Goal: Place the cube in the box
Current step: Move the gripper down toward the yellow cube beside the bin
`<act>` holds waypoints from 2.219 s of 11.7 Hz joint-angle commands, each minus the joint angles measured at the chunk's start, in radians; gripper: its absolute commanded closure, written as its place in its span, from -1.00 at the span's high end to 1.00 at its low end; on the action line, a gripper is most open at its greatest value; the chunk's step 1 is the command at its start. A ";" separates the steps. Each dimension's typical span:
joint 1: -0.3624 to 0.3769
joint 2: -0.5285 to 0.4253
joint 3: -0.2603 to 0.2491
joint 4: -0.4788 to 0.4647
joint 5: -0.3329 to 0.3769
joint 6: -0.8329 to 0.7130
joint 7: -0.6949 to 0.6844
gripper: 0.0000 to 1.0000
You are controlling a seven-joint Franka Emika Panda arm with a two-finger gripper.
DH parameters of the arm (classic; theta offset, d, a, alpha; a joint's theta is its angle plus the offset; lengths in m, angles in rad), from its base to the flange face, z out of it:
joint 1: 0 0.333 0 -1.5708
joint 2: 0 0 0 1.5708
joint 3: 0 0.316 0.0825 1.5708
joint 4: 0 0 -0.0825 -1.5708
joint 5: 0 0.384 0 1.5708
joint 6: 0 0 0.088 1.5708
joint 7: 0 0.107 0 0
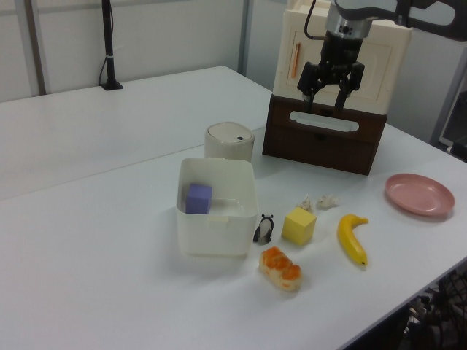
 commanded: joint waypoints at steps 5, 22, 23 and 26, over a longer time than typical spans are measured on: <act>-0.005 -0.017 -0.013 -0.025 0.057 0.013 -0.104 1.00; 0.060 -0.051 0.013 -0.633 0.028 0.584 -0.328 1.00; 0.066 -0.014 0.013 -0.632 0.017 0.608 -0.328 1.00; 0.067 0.011 0.013 -0.627 0.000 0.634 -0.327 1.00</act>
